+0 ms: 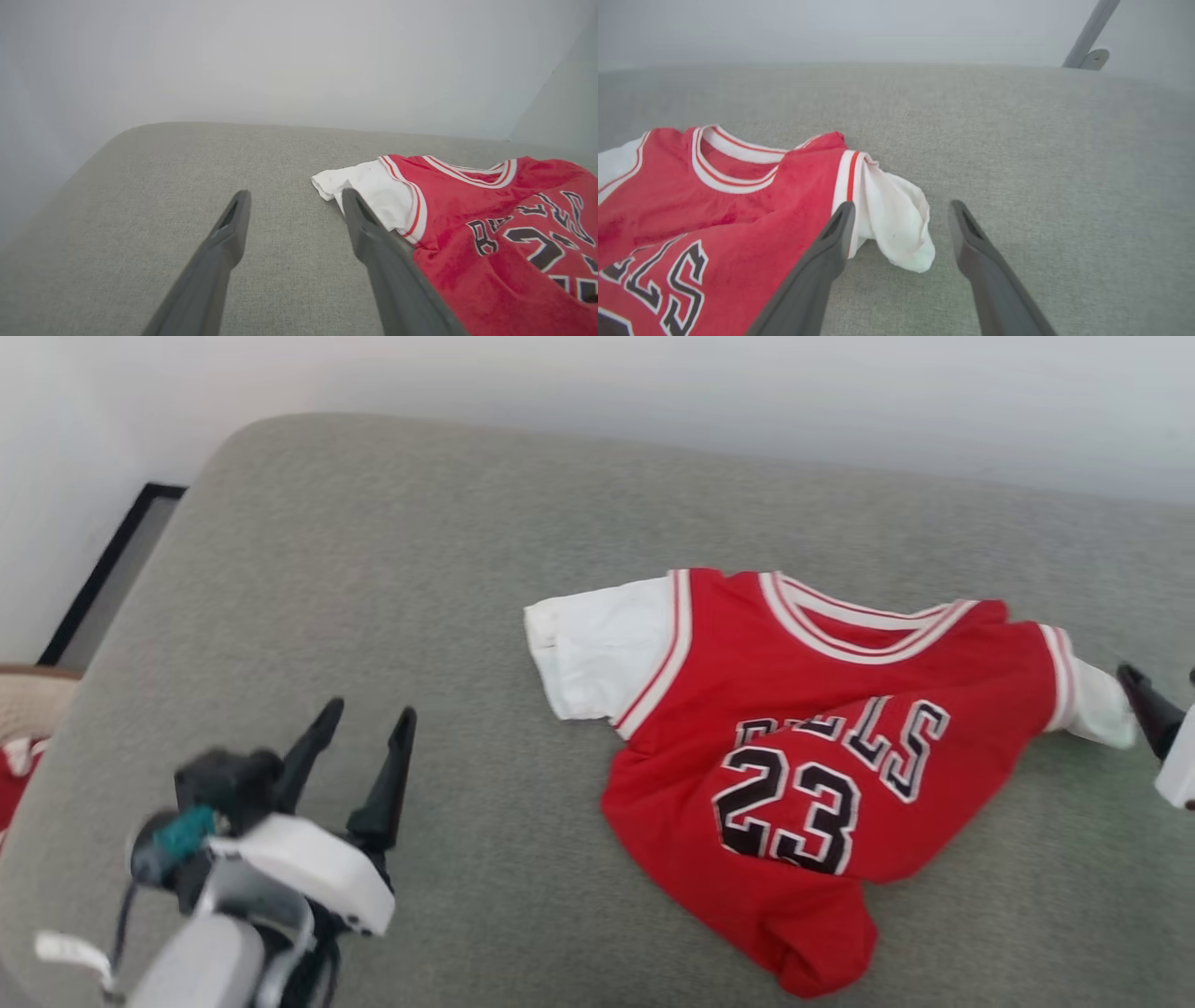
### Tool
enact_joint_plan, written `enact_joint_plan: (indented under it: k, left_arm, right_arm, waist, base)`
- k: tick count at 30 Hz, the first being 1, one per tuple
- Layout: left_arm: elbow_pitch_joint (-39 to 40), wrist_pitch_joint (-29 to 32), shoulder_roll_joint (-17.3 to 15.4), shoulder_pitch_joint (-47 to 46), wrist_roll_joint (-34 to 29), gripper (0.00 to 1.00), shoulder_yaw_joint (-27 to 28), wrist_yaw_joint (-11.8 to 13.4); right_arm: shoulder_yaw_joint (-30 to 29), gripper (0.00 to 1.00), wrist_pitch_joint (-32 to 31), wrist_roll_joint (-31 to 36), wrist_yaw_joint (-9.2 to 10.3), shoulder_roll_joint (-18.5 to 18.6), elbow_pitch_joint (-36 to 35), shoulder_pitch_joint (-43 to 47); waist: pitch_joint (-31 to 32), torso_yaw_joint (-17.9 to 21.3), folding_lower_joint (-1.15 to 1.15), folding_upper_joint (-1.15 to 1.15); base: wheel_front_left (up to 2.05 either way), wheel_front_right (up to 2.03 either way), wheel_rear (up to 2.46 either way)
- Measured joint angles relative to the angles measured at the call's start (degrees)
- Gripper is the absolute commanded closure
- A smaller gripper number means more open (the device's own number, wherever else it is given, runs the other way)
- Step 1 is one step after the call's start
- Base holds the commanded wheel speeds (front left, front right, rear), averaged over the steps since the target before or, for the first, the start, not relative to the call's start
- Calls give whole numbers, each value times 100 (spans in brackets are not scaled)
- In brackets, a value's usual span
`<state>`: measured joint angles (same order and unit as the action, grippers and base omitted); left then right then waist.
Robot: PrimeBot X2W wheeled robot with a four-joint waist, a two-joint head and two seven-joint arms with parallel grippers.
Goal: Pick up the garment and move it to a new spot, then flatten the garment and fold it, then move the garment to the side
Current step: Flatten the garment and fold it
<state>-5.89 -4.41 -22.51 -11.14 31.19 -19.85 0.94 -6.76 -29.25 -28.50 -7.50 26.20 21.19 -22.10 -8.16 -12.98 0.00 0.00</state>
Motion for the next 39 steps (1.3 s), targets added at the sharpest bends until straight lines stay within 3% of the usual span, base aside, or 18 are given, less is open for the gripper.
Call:
enact_joint_plan:
  k: [6, 18, 30, 35, 39]
  left_arm:
    - [23, 857, -427, -603, 153, 0, -44, -332]
    - [-825, 2469, -799, -2137, 740, 0, -298, -737]
    - [-2791, 4228, -812, -3644, 1034, 0, -857, -806]
    - [-3698, 4943, -789, -3961, 1015, 0, -1005, -649]
    - [-4185, 5055, -756, -4200, 993, 0, -1053, -609]
  right_arm:
    - [-180, 0, 689, 323, 0, -534, -1021, 364]
    - [42, 0, 2165, 955, 1, -1156, -2167, 763]
    - [257, 0, 3037, 1354, 0, -1824, -2660, 975]
    - [330, 0, 3087, 1306, 1, -1912, -2653, 1013]
    - [576, 0, 3060, 1123, -1, -1857, -2624, 1009]
  waist:
    - [63, 408, 0, 0]
    - [-23, 1257, 0, 0]
    - [-420, 1967, 0, 0]
    - [-602, 2224, 0, 0]
    - [-769, 2374, 0, 0]
  base:
    - [0, 0, 0]
    - [0, 0, 0]
    - [0, 0, 0]
    - [0, 0, 0]
    - [0, 0, 0]
